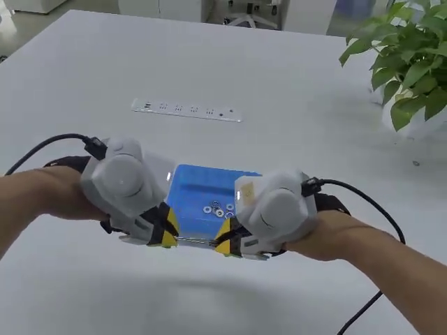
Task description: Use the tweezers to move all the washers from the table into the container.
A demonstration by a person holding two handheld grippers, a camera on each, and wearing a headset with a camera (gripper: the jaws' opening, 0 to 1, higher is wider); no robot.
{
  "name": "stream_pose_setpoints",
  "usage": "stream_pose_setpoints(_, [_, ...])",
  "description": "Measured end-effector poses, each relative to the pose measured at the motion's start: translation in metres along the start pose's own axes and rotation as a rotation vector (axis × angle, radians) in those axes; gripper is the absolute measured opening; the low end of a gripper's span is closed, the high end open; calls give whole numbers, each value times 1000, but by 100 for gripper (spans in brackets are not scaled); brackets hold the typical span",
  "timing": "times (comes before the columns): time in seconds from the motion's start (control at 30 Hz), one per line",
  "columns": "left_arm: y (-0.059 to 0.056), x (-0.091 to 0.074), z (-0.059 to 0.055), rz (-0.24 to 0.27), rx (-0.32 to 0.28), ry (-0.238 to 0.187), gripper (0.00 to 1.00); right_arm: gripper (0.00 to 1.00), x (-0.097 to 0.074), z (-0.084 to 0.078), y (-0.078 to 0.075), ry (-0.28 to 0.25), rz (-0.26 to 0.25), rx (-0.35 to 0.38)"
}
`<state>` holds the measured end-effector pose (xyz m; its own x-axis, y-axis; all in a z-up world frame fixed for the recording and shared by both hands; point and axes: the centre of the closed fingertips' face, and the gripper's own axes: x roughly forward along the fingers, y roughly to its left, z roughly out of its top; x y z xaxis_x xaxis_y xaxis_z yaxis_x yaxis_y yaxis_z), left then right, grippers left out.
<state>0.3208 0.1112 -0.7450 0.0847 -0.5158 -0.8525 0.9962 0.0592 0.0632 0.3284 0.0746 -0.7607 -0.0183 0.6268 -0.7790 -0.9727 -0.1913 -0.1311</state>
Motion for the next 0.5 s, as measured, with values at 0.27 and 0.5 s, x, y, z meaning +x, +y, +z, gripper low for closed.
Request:
stream_pose_setpoints(0.27, [-11,14,-6,-18,-11,-2,7,5,10,-5,12,22,23,16])
stream_pose_setpoints(0.5, [-19,25,-13,-30,-25,1,6,5,19,-12,23,30,35,38])
